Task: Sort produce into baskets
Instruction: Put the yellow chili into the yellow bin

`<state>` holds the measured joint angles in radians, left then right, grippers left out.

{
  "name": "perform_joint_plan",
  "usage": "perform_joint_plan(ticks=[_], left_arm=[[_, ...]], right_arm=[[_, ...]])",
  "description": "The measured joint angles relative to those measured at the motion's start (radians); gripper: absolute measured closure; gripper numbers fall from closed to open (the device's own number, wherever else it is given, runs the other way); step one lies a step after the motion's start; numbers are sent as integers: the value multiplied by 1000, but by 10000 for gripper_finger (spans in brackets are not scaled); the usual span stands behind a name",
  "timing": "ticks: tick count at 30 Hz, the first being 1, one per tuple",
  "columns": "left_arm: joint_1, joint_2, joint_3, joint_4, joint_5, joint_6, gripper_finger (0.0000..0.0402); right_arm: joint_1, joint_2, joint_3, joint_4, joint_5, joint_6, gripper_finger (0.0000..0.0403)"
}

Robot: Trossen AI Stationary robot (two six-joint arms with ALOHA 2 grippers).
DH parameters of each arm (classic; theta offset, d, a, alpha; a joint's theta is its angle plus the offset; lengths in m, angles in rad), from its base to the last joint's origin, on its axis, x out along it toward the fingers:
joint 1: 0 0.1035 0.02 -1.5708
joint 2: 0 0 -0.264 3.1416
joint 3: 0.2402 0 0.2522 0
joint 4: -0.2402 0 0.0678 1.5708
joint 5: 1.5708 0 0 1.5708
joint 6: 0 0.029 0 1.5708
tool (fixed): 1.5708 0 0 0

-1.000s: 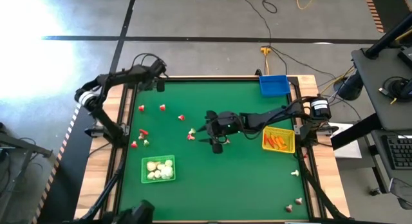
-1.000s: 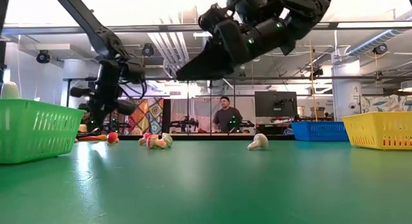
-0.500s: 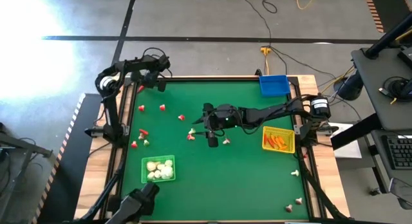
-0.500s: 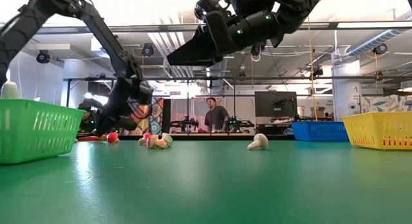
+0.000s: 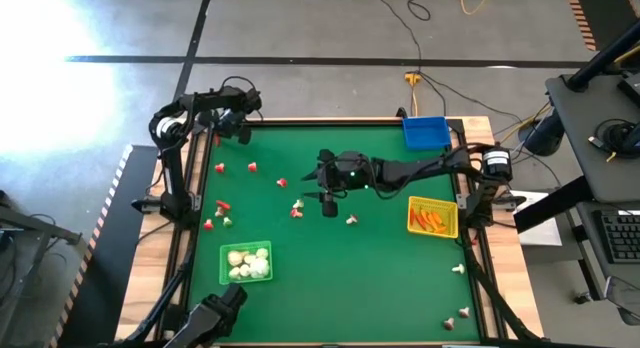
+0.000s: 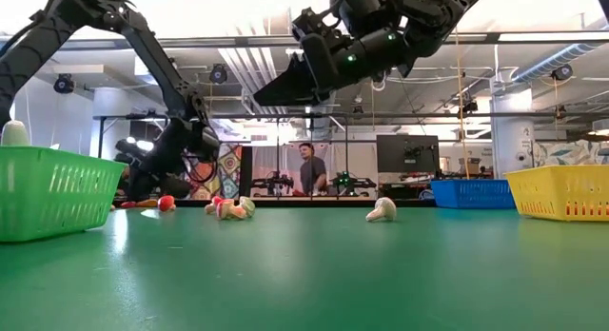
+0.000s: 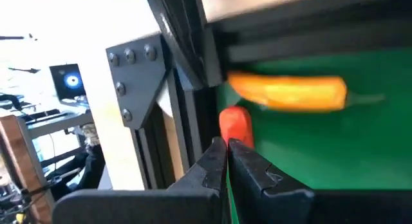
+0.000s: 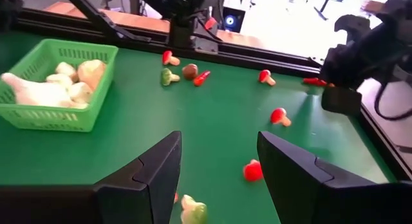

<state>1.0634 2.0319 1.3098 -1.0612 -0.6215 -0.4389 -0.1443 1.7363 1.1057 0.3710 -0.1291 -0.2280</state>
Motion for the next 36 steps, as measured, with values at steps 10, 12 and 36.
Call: perform_joint_plan(ticks=[10, 12, 36], left_arm=[[-1, 36, 15, -13, -15, -25, 401], [-2, 37, 20, -11, -5, -25, 401], [17, -32, 31, 143, 39, -15, 401]], right_arm=[[-18, 1, -11, 0, -1, 26, 207], [-18, 1, -13, 0, -2, 26, 207], [-22, 1, -14, -22, -1, 26, 207]])
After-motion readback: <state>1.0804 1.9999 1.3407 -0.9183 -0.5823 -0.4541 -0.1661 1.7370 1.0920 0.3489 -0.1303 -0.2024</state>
